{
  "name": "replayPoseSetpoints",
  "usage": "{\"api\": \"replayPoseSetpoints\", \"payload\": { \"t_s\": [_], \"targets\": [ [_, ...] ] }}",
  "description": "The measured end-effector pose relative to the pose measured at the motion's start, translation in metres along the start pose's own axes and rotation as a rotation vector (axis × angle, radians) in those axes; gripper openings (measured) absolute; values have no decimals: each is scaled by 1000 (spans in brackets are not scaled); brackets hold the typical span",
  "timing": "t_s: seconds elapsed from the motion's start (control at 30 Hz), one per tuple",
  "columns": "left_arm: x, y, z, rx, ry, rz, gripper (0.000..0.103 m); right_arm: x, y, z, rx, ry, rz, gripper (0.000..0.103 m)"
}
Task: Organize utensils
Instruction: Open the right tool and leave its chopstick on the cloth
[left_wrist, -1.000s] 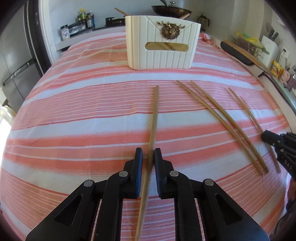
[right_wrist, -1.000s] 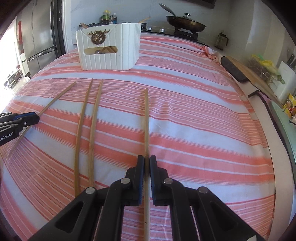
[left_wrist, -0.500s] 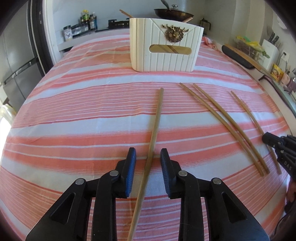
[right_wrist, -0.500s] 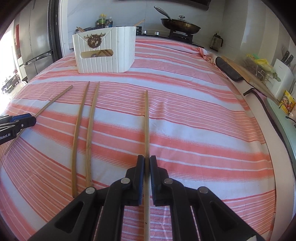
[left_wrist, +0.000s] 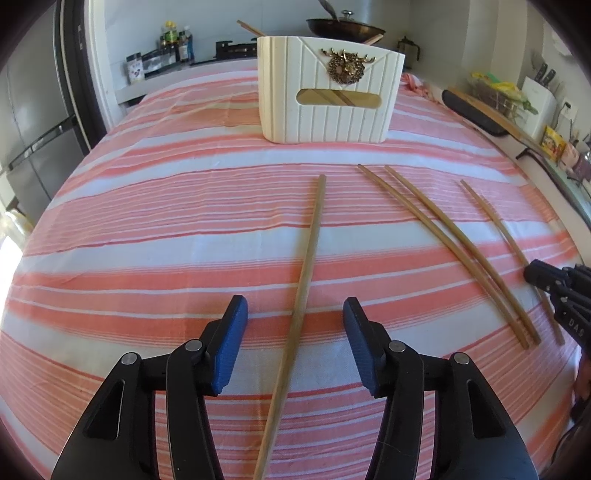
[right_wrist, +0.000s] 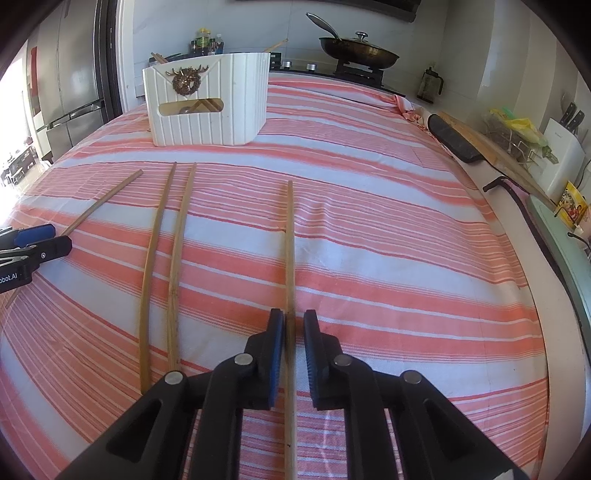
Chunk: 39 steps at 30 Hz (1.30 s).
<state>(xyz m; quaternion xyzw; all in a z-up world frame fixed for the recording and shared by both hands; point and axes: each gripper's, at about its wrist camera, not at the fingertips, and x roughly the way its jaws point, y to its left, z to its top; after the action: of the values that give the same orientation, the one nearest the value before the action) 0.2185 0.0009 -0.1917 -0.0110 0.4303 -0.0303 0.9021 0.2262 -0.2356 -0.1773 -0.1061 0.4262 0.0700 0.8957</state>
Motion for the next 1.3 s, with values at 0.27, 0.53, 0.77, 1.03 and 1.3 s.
{"api": "replayPoseSetpoints", "payload": {
  "t_s": [0.27,0.53,0.77,1.03,1.3],
  "targets": [
    [-1,1,-1,-5,-4,6,68,1,0,0,5,-2,5,12],
    [1,1,-1,-8,4,12,81,1,-1,0,20,-2,15,13],
    [3,-1,-1,6,13,27,86,1,-3,-2,31,-4,29,15],
    [4,-2,-2,14,21,30,90,1,-3,-2,33,-5,31,15],
    [4,-2,-2,14,21,30,91,1,-2,-3,26,-5,23,15]
  ]
}}
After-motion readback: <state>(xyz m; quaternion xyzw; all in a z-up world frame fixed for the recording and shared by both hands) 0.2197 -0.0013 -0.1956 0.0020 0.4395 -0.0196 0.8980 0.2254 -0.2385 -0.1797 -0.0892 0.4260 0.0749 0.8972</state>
